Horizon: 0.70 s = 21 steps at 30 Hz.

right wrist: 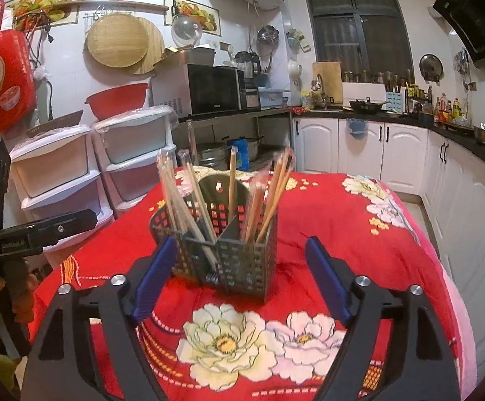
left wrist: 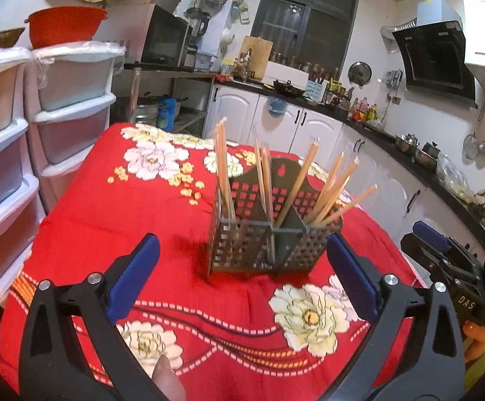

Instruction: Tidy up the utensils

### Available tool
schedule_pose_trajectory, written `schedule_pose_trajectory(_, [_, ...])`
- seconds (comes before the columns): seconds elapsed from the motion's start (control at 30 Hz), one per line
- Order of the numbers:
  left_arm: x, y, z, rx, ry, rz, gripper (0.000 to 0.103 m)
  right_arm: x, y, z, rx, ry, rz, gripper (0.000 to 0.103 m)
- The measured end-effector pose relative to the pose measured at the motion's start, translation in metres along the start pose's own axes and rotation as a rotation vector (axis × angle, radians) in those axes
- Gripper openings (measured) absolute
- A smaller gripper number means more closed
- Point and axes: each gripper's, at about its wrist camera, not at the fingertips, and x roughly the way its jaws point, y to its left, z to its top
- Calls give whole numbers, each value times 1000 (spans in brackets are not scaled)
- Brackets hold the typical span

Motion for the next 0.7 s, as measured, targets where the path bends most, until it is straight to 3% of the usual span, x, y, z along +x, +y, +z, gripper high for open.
schedule_pose_trajectory(0.27, [1, 1, -25, -8, 32, 7, 91, -9, 5, -26, -8, 26, -17, 87])
schedule_pose_trajectory(0.7, [5, -5, -58, 7, 0, 37, 91, -7, 5, -67, -23, 46, -61, 90])
